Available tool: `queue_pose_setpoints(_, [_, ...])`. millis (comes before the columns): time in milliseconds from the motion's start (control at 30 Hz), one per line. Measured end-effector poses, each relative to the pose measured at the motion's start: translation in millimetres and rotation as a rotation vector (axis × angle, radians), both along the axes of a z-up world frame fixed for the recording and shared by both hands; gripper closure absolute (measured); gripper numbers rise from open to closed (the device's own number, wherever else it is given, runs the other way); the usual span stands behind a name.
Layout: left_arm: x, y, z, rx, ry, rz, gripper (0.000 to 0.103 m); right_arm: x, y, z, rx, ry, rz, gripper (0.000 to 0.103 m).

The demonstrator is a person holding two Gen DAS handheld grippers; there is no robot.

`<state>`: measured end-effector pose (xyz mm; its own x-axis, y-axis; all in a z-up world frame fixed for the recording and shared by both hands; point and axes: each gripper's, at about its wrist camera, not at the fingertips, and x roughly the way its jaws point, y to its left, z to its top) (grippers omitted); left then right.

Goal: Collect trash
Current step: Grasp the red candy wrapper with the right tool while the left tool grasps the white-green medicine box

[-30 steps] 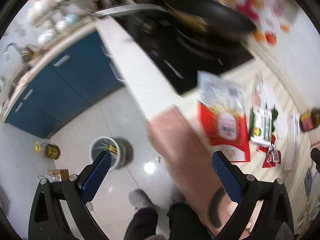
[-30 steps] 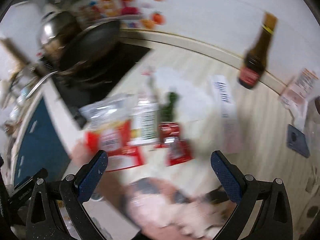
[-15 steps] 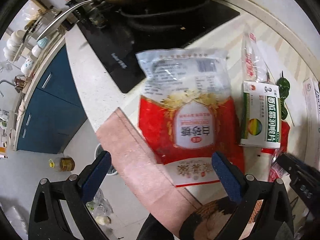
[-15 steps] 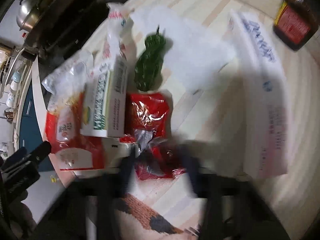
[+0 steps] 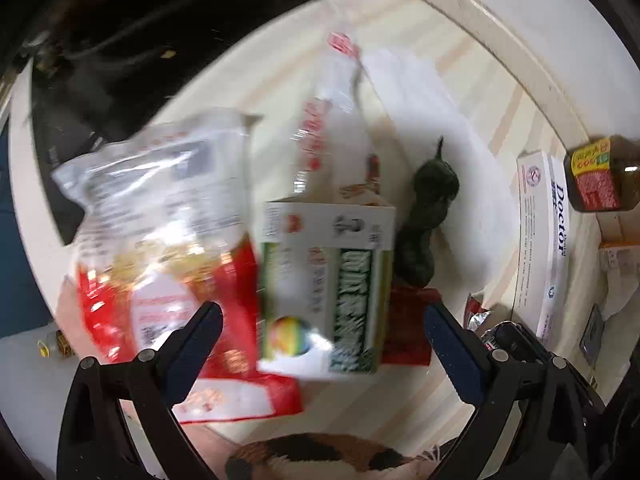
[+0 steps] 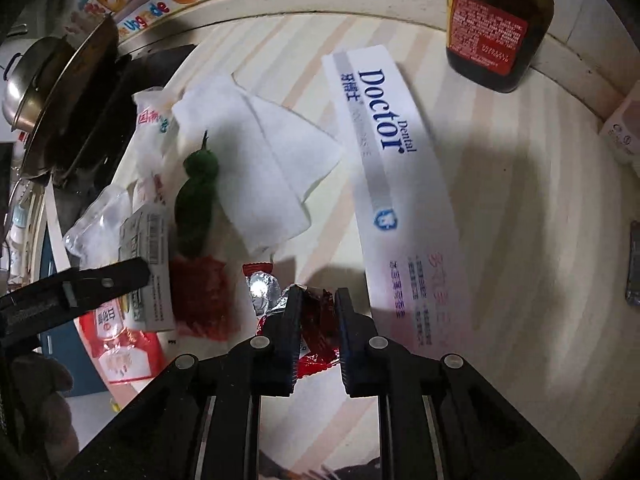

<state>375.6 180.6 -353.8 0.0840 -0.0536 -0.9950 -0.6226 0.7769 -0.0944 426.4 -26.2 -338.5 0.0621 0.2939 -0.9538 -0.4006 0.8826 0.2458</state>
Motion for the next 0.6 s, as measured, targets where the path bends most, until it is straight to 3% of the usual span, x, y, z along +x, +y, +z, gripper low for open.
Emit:
queue_pose_setpoints(67, [6, -4, -7, -0.003, 0.035, -0.023, 0.023, 0, 1, -1, -0.01, -0.007, -0.003, 0.087])
queue_pose_setpoints(100, [7, -6, -11, -0.006, 0.046, -0.025, 0.038, -1, 2, -2, -0.014, -0.009, -0.005, 0.087])
queue_pose_setpoints(333, [-2, -16, 11, 0.058, 0.005, -0.055, 0.039, -5, 7, 8, -0.015, -0.046, -0.009, 0.088])
queue_pose_setpoints(600, [-40, -15, 88, 0.244, -0.119, -0.068, 0.039, -25, 22, 50, 0.012, -0.134, -0.003, 0.089])
